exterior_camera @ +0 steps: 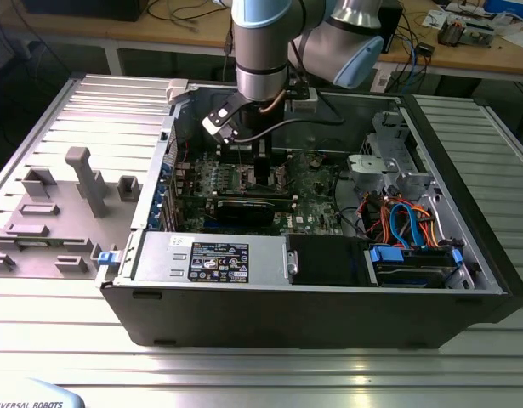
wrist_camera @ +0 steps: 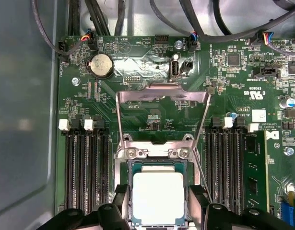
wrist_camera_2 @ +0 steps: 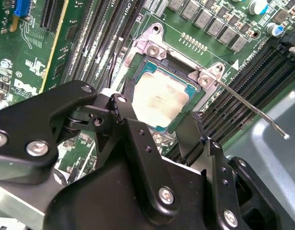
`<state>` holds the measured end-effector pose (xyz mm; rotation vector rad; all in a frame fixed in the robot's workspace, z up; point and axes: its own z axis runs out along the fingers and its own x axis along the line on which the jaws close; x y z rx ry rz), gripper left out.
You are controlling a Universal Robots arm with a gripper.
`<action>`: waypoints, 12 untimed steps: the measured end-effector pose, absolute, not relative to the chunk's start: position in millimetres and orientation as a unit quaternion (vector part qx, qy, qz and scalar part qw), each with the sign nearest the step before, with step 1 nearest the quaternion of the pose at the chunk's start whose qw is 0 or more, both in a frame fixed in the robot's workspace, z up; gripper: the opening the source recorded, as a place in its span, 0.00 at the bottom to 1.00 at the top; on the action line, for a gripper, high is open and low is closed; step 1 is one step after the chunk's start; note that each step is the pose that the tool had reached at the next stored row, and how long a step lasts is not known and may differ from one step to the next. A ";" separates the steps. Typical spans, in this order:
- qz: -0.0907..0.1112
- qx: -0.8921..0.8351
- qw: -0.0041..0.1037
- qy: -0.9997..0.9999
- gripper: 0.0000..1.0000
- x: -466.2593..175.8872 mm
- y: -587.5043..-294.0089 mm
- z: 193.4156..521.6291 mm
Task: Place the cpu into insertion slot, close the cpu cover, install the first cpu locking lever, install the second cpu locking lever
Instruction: 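Place the cpu into insertion slot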
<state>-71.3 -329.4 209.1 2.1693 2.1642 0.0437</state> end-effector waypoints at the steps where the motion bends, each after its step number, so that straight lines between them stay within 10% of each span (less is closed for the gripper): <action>1: 0.013 0.708 0.038 0.706 0.62 -71.0 -329.4 210.7; 8: 0.009 0.708 0.033 0.705 0.62 -69.3 -329.4 217.4; 12: 0.009 0.708 0.033 0.705 0.41 -69.3 -329.4 217.5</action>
